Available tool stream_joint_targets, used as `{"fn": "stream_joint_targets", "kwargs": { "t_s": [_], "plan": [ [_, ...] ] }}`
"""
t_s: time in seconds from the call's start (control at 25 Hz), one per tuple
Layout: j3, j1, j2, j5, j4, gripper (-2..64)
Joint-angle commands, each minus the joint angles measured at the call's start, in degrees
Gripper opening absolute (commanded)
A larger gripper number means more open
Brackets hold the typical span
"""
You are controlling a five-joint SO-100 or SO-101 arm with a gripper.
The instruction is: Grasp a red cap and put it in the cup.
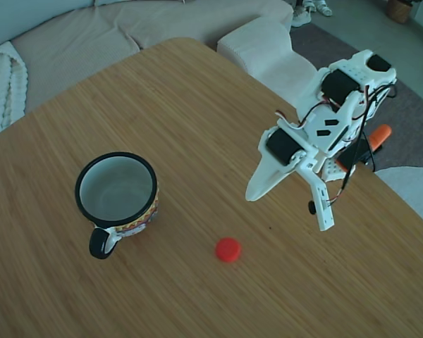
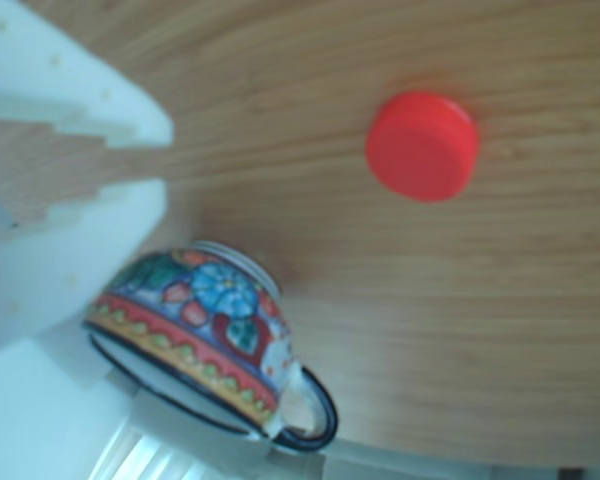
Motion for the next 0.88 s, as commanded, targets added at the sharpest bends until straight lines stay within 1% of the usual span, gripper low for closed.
{"fn": "stream_joint_targets", "kwargs": {
  "t_s": [0.0, 0.08, 0.2, 0.52, 0.76, 0.84],
  "plan": [
    [-2.64, -0.26, -0.35, 0.09, -0.35, -0.3],
    [-4.04, 0.0, -2.81, 0.09, -0.26, -0.3],
    [-7.91, 0.18, -9.84, 0.09, -0.26, -0.3],
    [-22.32, 0.18, -27.42, 0.44, -0.26, -0.3],
    [-30.5, 0.26, -42.36, 0.0, -0.09, -0.3],
    [-32.96, 0.26, -46.23, 0.0, 1.14, -0.2]
  ]
}}
